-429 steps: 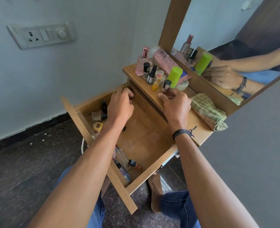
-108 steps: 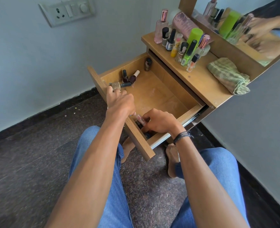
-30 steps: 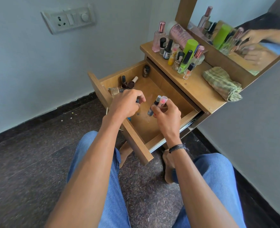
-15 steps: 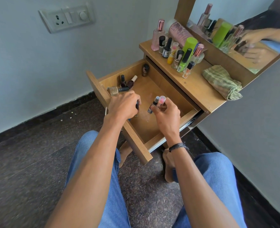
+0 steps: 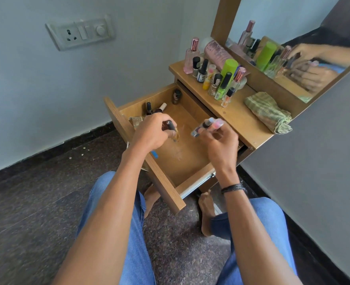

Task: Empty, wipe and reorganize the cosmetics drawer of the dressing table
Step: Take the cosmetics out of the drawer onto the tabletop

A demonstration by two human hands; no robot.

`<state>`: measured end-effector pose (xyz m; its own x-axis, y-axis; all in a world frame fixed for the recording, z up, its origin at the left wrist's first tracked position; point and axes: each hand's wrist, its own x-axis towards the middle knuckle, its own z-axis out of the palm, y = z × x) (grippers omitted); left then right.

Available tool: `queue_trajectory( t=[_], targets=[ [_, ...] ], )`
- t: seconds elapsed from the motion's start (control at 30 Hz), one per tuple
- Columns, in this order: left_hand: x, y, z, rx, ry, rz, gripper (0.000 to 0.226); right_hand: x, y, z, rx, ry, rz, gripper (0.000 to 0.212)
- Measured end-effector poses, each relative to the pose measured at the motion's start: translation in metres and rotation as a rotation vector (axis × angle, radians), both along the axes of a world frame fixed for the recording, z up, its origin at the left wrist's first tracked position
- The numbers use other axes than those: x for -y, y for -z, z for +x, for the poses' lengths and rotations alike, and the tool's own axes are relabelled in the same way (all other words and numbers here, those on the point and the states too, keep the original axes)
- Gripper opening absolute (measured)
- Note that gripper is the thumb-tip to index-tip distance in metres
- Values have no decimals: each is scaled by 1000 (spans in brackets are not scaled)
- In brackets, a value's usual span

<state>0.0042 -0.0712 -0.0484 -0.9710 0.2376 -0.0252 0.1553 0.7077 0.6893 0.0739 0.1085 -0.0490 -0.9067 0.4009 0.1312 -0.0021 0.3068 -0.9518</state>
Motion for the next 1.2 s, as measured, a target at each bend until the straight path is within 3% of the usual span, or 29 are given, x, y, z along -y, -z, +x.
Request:
queue_trajectory(
  t=[0.17,0.4,0.6,0.73,1.2],
  targets=[
    [-13,-12,4,-65,-48,373,22,-50,-35,-23,-115,169,103,9],
    [-46,-7,12,-100,-147,636,29,-88,-36,-60,-26,206,251,14],
    [-69,-18,15,-50,-181,777,27,-92,-27,-67,-38,175,218,14],
    [-91,-31,4,-32,-138,773,25,-95,-24,-69,-50,176,237,20],
    [-138,-35,-29,-55,-129,416,33,-98,-20,-72,1,135,306,18]
  ],
)
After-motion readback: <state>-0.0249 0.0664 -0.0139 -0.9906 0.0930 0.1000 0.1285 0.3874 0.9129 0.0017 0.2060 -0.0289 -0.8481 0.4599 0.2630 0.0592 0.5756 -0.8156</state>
